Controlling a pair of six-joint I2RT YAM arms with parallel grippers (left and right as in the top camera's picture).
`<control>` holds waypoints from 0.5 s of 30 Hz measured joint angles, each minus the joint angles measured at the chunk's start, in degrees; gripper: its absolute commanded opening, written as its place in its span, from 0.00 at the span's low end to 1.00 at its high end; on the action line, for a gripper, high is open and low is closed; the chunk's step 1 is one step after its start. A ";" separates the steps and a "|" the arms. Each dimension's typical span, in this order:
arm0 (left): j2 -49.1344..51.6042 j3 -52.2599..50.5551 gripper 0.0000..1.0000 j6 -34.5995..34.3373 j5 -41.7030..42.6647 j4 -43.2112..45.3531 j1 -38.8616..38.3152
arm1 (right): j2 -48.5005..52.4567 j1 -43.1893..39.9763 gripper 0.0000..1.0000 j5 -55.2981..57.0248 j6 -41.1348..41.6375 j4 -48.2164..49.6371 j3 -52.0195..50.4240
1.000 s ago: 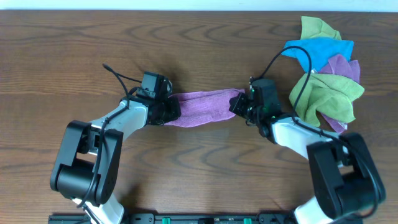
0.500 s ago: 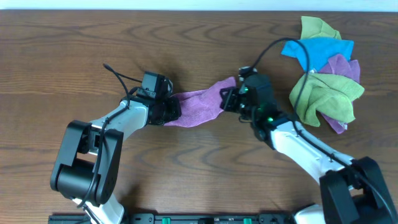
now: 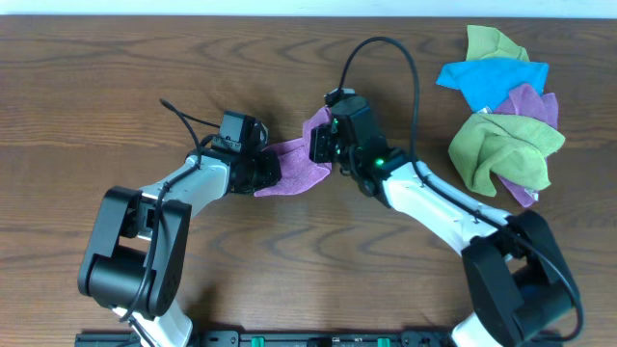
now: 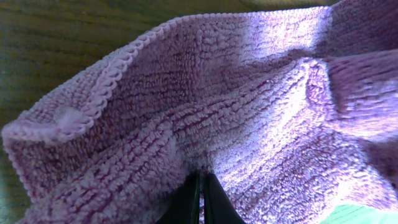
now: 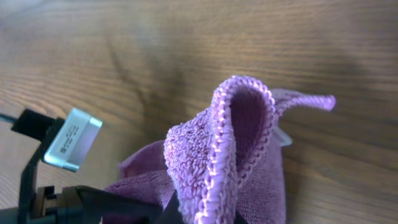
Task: Fold the cloth
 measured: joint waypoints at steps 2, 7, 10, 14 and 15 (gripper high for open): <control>0.00 0.33 0.06 -0.02 0.00 -0.13 0.04 | 0.31 0.96 0.01 0.04 -0.57 0.00 0.02; 0.00 1.40 0.06 0.00 0.92 -0.20 0.83 | 0.70 2.91 0.01 0.15 -1.42 0.02 0.31; -0.15 1.51 0.06 0.00 1.33 -0.55 1.95 | 1.42 3.72 0.01 0.63 -1.86 0.07 0.50; -2.08 1.51 0.06 0.00 1.44 -2.01 3.41 | 3.23 4.57 0.01 1.01 -2.03 0.04 0.55; -2.86 1.51 0.06 0.00 1.44 -2.27 3.78 | 3.80 4.79 0.01 1.07 -2.05 0.07 0.55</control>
